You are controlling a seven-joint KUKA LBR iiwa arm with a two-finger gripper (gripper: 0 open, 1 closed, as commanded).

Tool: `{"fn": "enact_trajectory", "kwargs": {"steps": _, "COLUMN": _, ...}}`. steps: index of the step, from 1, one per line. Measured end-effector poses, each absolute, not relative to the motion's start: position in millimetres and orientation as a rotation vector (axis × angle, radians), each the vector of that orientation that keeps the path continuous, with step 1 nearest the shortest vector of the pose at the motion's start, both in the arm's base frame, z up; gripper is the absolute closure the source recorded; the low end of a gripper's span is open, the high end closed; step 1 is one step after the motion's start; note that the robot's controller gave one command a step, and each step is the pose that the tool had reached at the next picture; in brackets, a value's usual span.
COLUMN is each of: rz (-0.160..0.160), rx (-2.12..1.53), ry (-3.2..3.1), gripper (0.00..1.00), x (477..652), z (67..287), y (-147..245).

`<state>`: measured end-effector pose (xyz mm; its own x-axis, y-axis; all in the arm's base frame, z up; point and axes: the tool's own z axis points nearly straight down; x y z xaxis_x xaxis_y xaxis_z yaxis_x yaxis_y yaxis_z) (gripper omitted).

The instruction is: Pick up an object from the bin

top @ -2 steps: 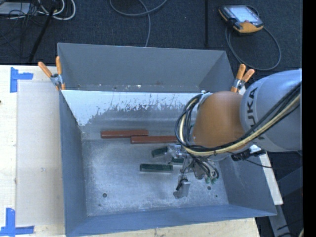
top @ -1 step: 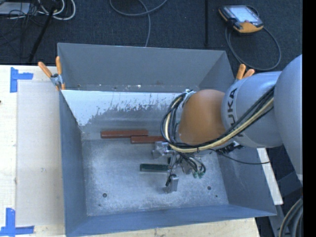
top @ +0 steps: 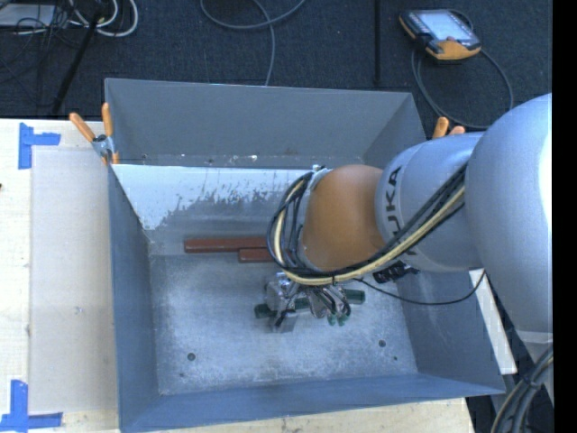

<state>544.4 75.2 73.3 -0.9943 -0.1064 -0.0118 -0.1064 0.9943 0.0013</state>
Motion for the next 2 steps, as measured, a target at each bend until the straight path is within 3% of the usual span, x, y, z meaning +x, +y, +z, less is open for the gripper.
{"fn": "enact_trajectory", "kwargs": {"steps": 1, "rz": 0.003, "rx": -0.166, "ry": 3.125, "gripper": 1.00, "x": 544.4, "z": 73.2, "y": 75.2}}
{"fn": "enact_trajectory", "kwargs": {"steps": 2, "rz": 0.001, "rx": -0.124, "ry": 3.134, "gripper": 1.00, "x": 583.4, "z": 227.5, "y": 65.3}}
